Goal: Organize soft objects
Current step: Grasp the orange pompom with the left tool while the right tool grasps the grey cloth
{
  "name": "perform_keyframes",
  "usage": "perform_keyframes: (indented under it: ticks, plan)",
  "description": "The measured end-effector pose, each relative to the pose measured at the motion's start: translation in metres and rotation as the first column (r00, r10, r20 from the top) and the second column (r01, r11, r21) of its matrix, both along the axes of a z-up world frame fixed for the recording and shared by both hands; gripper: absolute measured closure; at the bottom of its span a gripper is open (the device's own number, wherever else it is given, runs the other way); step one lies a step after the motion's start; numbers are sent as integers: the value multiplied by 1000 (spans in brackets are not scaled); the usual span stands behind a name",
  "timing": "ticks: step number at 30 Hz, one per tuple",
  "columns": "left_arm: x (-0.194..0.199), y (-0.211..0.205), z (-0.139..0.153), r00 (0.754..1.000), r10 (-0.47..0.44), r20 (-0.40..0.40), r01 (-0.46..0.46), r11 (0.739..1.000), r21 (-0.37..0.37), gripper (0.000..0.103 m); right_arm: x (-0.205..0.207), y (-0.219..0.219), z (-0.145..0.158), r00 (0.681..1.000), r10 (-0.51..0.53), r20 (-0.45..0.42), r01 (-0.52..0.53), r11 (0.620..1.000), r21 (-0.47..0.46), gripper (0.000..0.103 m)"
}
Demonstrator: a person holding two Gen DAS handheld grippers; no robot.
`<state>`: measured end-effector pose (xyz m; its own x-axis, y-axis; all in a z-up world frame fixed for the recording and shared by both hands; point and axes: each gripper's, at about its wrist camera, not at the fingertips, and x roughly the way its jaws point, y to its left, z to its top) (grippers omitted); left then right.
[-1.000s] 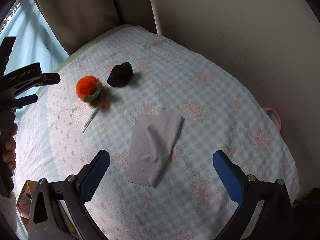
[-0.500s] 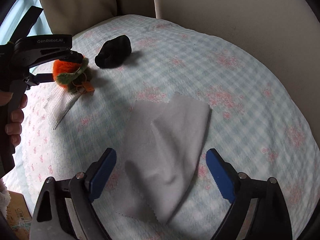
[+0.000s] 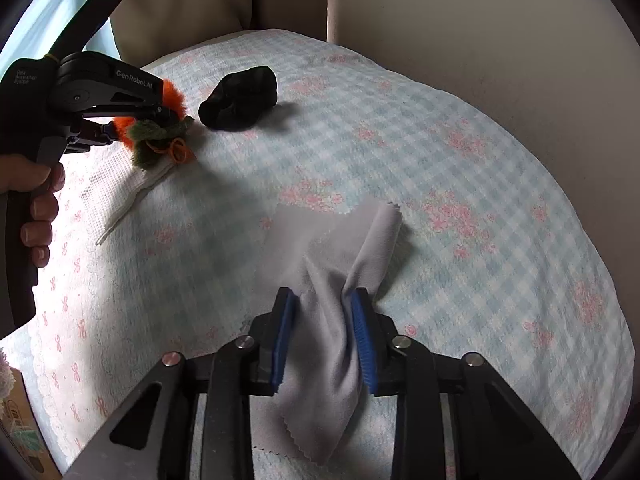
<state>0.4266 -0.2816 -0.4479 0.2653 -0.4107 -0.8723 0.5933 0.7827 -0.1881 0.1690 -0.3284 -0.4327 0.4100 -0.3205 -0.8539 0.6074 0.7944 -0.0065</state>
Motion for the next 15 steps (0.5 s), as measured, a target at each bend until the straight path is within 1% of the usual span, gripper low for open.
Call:
perform_keyframes:
  ticks: [3,6,12,15]
  plan:
    - [0,2,5,1000,6,13,-6,1000,-14,70,-1,-3,2,1000,-8,7,7,1000,11,90]
    - [-1,3,12,1000,11,24,-10,1000,-26,70,-3,-5,3,1000,-8,11,8,1000,18,92]
    - [-7,8,28,999,10,38,-8,999,-38,70,-6,-7,12,999,-20,28,19,999,31,95]
    - [-14,12,41,999,15,39,-13,999,-49,70,-10,-10,22,999,-25,42,24,999,29,95]
